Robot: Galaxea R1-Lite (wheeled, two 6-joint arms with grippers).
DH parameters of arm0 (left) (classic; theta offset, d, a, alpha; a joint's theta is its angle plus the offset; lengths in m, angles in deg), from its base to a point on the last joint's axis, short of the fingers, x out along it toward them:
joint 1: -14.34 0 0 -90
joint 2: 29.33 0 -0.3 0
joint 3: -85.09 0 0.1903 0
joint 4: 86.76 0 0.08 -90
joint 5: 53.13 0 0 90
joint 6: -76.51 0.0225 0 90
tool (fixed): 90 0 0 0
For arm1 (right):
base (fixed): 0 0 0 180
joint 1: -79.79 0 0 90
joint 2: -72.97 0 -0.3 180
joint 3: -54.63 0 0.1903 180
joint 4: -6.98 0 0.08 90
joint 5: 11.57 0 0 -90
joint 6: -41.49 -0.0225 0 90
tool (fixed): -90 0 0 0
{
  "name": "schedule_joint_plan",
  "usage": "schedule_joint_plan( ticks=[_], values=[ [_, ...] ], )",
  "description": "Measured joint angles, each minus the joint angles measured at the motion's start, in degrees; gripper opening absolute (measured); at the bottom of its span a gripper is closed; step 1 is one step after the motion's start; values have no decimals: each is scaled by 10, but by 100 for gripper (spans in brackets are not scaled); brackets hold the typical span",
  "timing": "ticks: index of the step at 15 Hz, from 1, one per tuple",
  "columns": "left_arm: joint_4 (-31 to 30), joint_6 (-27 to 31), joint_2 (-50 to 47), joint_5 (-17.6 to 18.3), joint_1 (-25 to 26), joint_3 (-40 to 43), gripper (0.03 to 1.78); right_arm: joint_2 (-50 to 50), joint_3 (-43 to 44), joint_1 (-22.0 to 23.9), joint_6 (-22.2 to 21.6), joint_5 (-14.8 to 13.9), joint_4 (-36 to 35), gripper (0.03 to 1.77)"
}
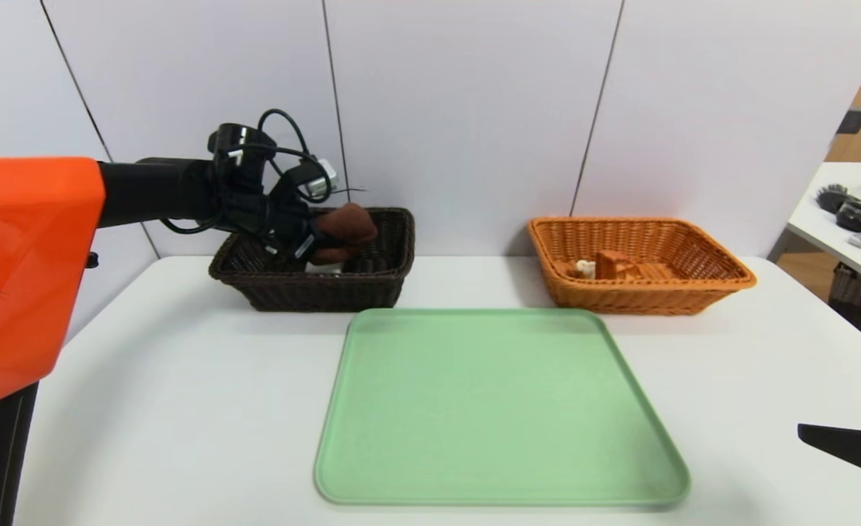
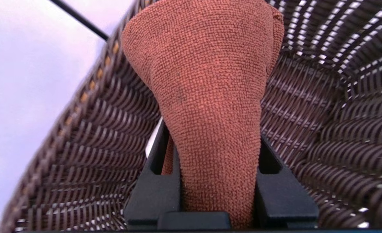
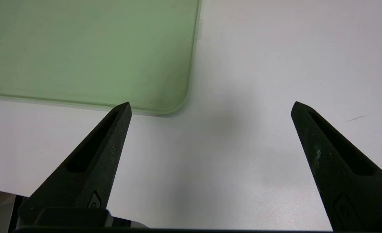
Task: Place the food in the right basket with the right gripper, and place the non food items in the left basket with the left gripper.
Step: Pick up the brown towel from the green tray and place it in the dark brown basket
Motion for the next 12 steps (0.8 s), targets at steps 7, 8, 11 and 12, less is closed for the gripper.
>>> schedule_joint_plan(
  ticks=[7,8,11,12],
  values=[
    [-7,-11,14,-1,1,-2,51,0,-3,0,0,0,-1,170],
    [-13,-12,15,-1,1,-2,51,0,-3,0,0,-1,-1,170],
    [-20,-17,15,-2,1,-2,51,1,-2,0,0,0,-1,170],
    [-21,-23,15,-3,1,-2,52,1,-3,0,0,0,-1,170]
  ],
)
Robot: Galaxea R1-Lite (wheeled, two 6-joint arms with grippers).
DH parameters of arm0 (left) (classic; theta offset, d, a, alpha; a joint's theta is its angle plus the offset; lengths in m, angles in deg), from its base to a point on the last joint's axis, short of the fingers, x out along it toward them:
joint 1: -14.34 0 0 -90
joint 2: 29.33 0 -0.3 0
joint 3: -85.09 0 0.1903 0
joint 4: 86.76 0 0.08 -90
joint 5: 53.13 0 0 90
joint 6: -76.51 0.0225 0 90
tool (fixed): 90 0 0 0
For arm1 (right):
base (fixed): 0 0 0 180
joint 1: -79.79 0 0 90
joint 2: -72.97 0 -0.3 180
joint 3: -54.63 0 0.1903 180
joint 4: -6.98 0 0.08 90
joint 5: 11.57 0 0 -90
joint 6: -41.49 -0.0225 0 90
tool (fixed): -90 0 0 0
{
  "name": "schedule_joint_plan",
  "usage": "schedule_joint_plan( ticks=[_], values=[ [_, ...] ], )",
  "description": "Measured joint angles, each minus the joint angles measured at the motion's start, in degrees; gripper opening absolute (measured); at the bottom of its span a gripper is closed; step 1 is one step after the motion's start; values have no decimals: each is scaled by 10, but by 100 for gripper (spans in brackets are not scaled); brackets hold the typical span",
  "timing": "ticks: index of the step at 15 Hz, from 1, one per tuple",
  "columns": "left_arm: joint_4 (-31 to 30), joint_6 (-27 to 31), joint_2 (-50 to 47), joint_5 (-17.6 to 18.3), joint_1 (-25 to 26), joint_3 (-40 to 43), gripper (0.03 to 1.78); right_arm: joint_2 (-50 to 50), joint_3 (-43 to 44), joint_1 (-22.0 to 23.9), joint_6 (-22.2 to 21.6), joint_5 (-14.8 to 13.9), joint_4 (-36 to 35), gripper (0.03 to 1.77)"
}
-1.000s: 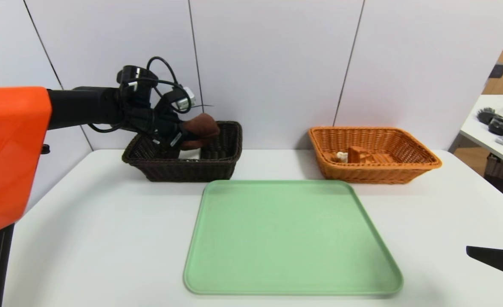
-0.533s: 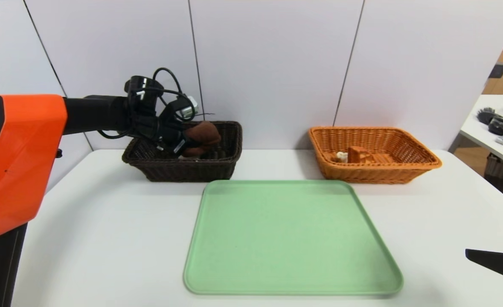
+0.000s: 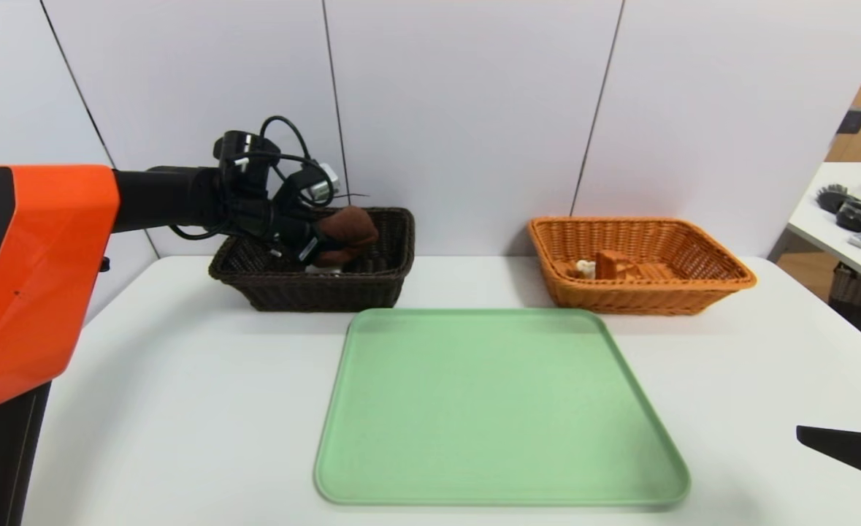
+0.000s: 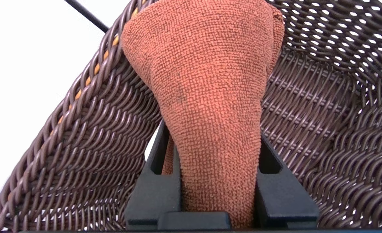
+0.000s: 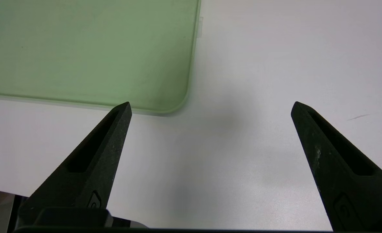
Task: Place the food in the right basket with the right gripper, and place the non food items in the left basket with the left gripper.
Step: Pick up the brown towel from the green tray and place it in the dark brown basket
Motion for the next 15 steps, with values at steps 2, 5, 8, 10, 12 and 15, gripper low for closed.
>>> schedule_joint_plan(
  ticks=[2,5,8,10,12,15],
  values=[
    [-1,-11,0,0,0,0,80,0,0,0,0,0,0,170],
    [-2,-13,-2,0,0,0,108,0,-1,0,0,0,0,170],
    [-2,-14,-8,1,0,0,129,-1,-1,0,-1,-1,0,170],
    [-2,-24,-15,2,0,0,138,-2,-1,0,-1,-1,0,170],
    [-2,-40,-28,2,0,0,145,-4,-1,0,-1,-1,0,170],
    [0,-69,-58,1,4,0,153,-9,-1,0,0,-1,0,170]
  ],
)
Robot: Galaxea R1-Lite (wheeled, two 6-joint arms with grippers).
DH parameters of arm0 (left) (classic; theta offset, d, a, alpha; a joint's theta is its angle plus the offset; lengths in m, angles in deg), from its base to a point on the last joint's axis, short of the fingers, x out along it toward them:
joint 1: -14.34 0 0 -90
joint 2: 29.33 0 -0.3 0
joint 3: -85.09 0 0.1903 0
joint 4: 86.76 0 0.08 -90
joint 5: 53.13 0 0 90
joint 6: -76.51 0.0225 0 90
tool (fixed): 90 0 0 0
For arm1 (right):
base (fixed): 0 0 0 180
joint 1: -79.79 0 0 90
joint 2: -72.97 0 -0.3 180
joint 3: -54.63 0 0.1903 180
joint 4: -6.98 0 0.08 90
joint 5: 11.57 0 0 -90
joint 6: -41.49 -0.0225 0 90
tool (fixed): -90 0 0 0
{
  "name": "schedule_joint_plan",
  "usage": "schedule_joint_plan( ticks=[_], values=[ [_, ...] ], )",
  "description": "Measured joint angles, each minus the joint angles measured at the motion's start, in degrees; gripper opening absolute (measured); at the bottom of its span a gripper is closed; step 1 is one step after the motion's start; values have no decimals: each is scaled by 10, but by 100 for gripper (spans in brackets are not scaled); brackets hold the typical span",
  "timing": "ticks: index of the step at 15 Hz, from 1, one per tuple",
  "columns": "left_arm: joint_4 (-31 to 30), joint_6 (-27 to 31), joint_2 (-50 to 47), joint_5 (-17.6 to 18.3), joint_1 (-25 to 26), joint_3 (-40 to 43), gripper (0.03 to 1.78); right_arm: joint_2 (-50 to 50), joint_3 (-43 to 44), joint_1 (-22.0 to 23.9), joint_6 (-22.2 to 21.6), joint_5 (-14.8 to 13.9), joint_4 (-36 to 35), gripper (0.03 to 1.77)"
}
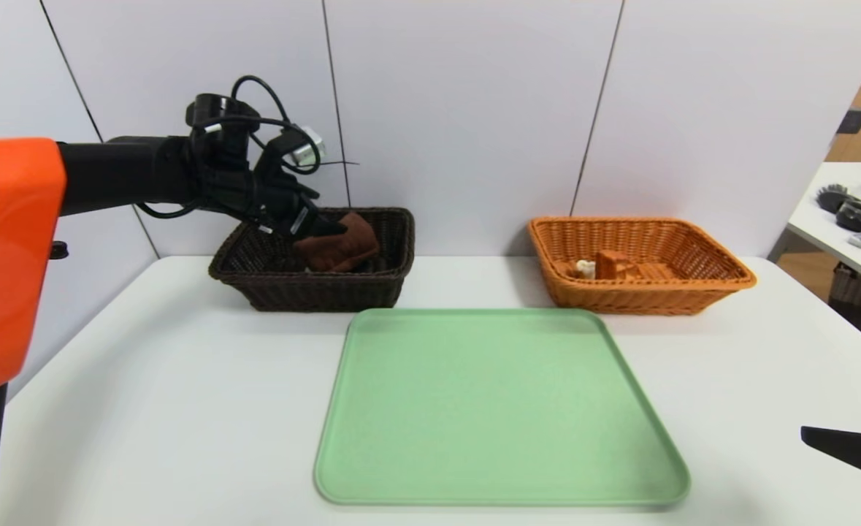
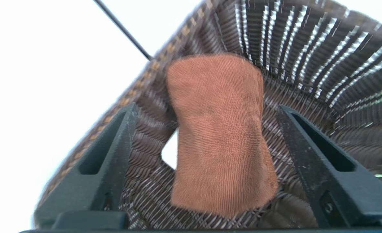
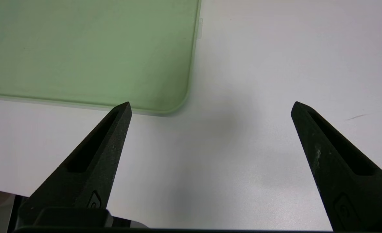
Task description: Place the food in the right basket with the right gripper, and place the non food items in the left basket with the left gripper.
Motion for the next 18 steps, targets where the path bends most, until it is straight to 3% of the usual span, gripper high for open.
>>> schedule_joint_plan(
  ticks=[4,9,12,14,18],
  values=[
    [13,-107,-55,-27,2,8,160,-9,-3,0,0,0,0,170],
    [50,-210,-141,-178,0,76,165,-21,-3,-2,1,1,0,170],
    [83,-262,-219,-235,0,170,167,-33,3,-20,2,-1,0,170],
    [102,-298,-280,-260,1,240,167,-44,6,-27,7,-1,3,170],
    [122,-353,-412,-270,2,389,168,-83,4,-31,40,-6,15,170]
  ],
)
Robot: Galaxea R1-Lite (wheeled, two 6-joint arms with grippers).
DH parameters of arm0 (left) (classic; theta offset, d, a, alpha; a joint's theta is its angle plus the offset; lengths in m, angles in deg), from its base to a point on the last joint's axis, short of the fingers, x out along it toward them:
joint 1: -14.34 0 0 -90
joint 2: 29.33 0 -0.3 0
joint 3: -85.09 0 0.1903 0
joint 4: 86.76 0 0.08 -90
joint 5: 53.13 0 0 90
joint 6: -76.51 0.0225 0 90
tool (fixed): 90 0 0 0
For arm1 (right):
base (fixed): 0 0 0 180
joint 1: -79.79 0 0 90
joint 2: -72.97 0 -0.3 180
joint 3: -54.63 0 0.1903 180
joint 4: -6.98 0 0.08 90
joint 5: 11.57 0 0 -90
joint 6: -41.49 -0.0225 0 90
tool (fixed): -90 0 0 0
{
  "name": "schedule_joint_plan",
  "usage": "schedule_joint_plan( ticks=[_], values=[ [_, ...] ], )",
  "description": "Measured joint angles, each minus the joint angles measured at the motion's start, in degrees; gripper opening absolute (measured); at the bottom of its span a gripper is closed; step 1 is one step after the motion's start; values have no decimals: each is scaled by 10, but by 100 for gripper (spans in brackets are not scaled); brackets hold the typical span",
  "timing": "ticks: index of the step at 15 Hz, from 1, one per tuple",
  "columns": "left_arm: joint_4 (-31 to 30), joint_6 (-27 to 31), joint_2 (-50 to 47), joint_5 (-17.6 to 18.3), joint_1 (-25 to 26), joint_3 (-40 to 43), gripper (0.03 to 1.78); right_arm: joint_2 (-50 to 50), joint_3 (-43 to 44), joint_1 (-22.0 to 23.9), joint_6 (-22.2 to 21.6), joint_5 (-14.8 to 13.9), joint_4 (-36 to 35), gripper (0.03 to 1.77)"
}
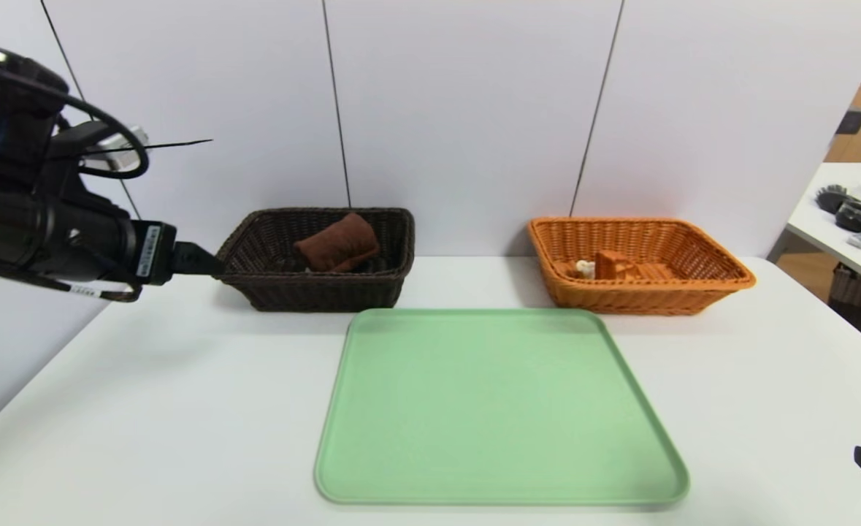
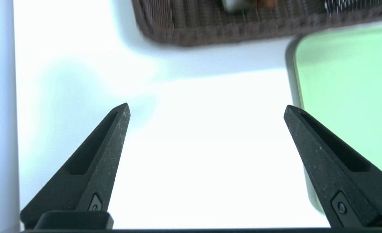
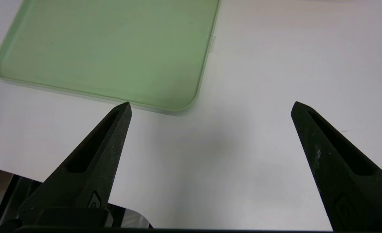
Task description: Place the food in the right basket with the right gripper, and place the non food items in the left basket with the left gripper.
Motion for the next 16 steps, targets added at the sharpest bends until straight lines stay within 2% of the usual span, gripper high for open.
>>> schedule_joint_plan(
  ticks=[3,7,16],
  values=[
    [0,-16,-104,0,0,112,169,-38,-3,0,23,-4,3,170],
    [2,-16,-243,1,-1,225,169,-95,-19,5,31,-4,10,170],
    [2,33,-429,0,-1,339,169,-182,-33,98,32,-2,58,170]
  ],
)
